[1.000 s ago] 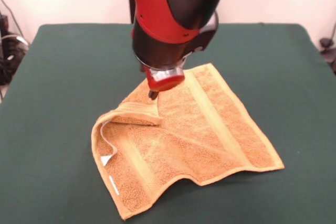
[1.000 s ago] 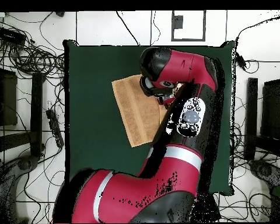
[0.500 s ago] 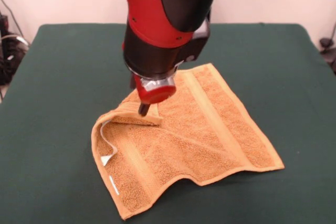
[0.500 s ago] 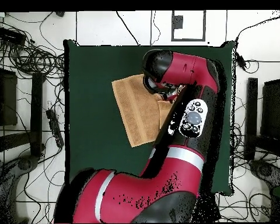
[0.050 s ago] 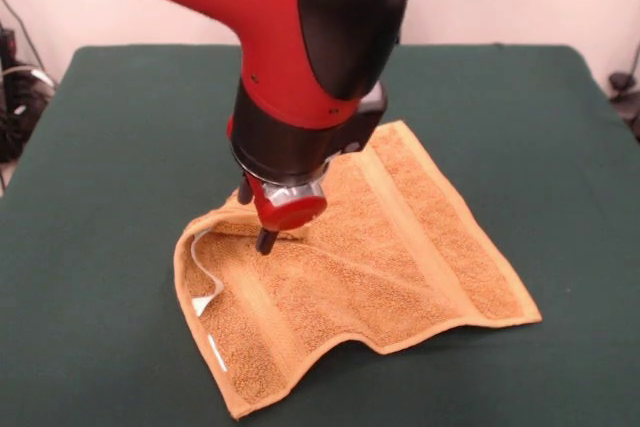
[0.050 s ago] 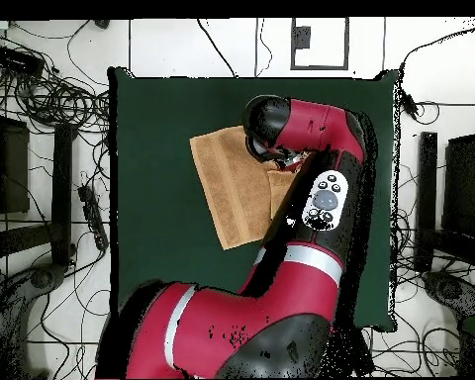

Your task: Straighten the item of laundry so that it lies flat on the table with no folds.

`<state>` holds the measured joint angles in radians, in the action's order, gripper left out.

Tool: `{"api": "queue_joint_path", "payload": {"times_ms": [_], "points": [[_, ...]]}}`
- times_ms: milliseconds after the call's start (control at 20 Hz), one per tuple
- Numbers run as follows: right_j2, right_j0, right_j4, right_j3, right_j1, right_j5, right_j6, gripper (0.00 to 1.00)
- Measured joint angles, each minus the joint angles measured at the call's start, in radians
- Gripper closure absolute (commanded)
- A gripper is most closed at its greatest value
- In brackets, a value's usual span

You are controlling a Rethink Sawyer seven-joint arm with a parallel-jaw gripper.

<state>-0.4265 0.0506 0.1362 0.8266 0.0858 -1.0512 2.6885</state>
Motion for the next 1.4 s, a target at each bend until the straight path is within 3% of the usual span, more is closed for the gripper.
{"api": "queue_joint_path", "payload": {"times_ms": [1400], "points": [[0.001, -0.003, 0.001, 0.066, -0.042, 0.051, 0.0, 0.0]]}}
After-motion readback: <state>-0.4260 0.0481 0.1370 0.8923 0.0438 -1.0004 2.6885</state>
